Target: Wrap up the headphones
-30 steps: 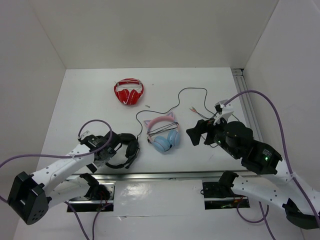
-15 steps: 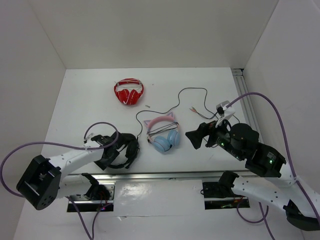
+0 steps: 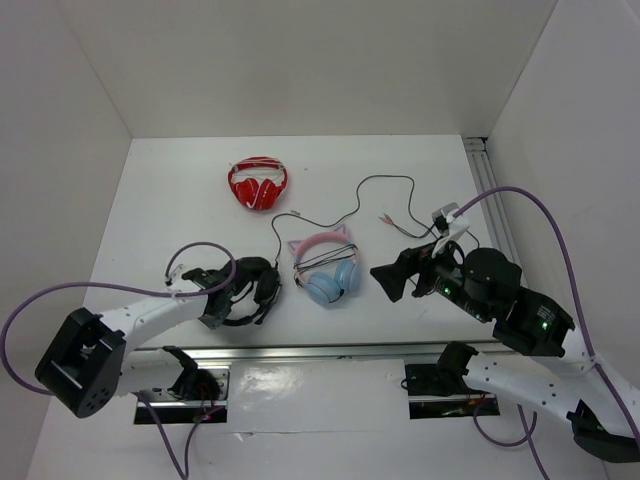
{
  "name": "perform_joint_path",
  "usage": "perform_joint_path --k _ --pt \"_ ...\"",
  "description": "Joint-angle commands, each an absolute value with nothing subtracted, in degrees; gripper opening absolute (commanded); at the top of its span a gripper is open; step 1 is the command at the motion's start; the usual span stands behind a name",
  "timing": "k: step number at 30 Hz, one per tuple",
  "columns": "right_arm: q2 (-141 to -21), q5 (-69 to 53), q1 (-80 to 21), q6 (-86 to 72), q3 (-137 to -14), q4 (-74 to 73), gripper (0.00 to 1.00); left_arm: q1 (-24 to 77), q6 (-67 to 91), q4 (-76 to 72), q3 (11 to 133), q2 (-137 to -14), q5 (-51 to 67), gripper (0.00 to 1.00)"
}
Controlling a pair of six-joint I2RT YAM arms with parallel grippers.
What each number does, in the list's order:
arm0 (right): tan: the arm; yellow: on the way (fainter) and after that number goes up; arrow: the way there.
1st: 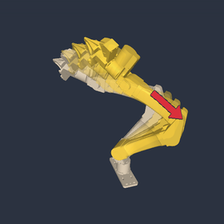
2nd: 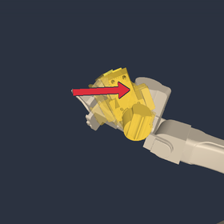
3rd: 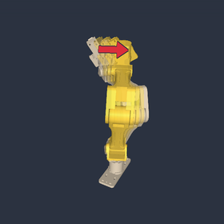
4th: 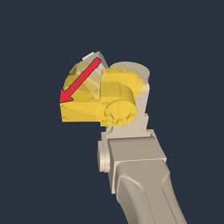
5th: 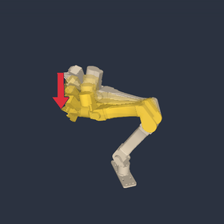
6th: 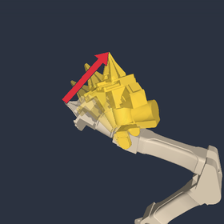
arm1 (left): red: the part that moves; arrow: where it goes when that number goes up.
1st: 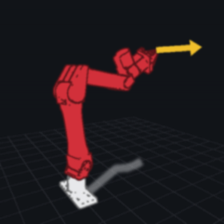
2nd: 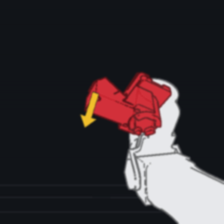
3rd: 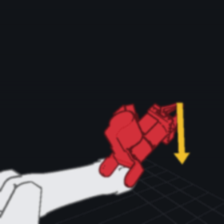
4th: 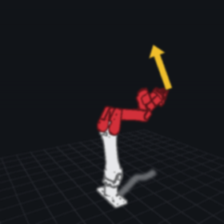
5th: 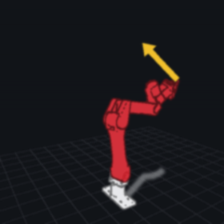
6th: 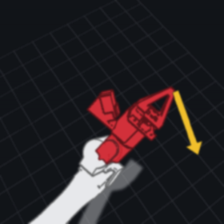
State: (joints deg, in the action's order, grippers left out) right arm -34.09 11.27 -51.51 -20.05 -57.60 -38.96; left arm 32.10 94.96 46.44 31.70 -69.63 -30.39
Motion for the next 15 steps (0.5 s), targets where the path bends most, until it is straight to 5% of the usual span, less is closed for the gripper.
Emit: perform_joint_path --k 1,6,15 --pt "-33.49 10.63 -51.68 -19.34 -59.15 -37.00 1.00 31.29 98.70 48.42 27.95 -68.66 -27.69 0.00" --pt "-33.49 10.63 -51.68 -18.20 -57.40 -34.55 1.00 31.29 94.95 53.51 30.75 -59.69 -28.21 0.00" --pt "-29.45 2.29 -51.68 -12.93 -48.96 -15.07 1.00 34.45 77.28 70.46 62.37 -60.03 -37.25 0.00"
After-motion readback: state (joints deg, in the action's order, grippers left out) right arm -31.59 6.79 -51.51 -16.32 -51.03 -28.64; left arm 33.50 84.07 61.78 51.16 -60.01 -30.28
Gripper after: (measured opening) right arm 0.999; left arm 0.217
